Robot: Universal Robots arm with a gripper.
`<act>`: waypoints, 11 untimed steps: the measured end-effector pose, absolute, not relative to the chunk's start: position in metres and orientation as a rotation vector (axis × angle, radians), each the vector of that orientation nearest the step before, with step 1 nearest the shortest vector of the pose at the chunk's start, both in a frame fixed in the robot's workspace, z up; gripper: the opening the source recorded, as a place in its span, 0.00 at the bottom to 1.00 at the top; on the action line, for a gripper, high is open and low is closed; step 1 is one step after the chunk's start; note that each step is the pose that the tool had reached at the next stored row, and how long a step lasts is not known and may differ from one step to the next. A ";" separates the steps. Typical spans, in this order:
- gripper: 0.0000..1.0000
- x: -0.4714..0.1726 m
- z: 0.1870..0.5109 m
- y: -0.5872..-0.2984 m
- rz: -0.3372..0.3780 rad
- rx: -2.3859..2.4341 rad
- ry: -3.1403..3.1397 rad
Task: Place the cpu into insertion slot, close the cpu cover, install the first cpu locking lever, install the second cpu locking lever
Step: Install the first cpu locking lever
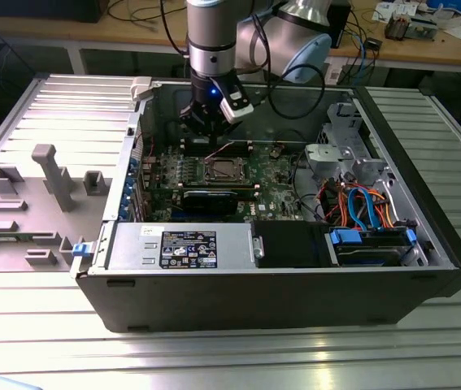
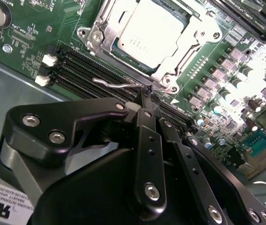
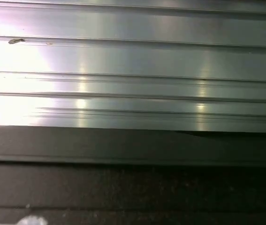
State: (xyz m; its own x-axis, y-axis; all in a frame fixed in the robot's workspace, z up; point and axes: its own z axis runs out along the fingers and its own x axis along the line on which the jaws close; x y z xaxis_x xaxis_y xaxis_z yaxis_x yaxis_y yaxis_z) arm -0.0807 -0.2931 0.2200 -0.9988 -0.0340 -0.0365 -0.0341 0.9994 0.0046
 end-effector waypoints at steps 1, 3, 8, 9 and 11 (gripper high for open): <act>0.11 -0.080 0.219 -0.293 0.006 -0.054 3.105; 0.11 -0.079 0.218 -0.293 0.003 -0.056 3.105; 0.11 -0.075 0.213 -0.293 -0.004 -0.061 3.105; 0.11 -0.074 0.212 -0.293 -0.005 -0.062 3.105; 0.11 -0.071 0.209 -0.293 -0.007 -0.066 3.105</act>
